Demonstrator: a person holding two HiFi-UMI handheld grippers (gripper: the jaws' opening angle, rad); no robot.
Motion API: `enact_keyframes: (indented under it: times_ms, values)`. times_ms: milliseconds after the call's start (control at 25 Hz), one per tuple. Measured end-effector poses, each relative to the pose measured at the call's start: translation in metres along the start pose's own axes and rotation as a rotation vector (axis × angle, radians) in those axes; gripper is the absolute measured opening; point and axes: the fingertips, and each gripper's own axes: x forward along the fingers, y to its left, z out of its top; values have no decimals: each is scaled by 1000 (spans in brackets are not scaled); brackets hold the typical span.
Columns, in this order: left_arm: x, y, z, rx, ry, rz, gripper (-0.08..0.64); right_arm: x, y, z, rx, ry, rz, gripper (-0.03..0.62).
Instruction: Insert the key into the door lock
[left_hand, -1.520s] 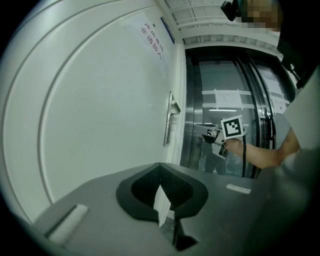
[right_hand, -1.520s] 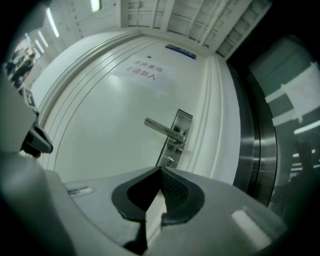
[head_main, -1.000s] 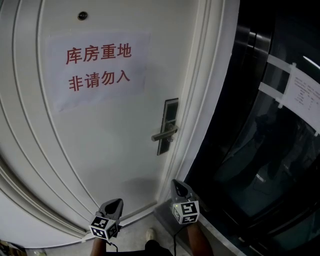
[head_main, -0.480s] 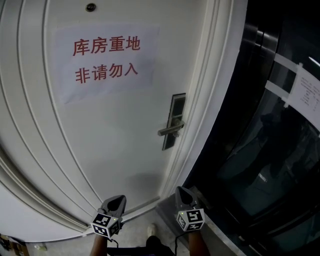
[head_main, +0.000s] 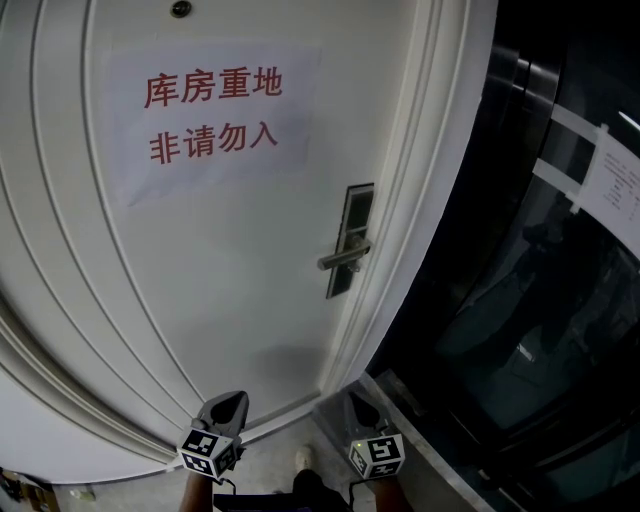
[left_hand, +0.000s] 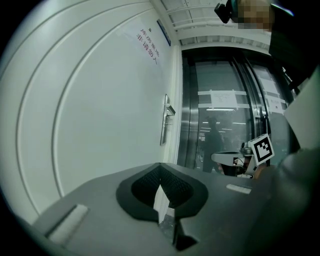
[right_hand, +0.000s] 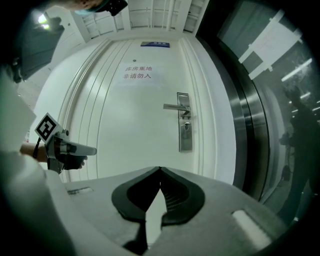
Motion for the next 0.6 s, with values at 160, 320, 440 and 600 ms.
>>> enact_keyframes:
  times_ms: [160,320,440,600]
  values:
    - [-3,1,-1,1,3,-1,2,-4,7,-8,15,15,7,2]
    - [-3,0,-2,4,6,-6,2,-3,12,-7,14,10,13,2]
    - [-2,-2,-2,5,9,-13,2,-3,13,-4,12,3,16,2]
    - [-3,-3,-5,9,19,-17,2,-2,14,-2,2,0,13,2]
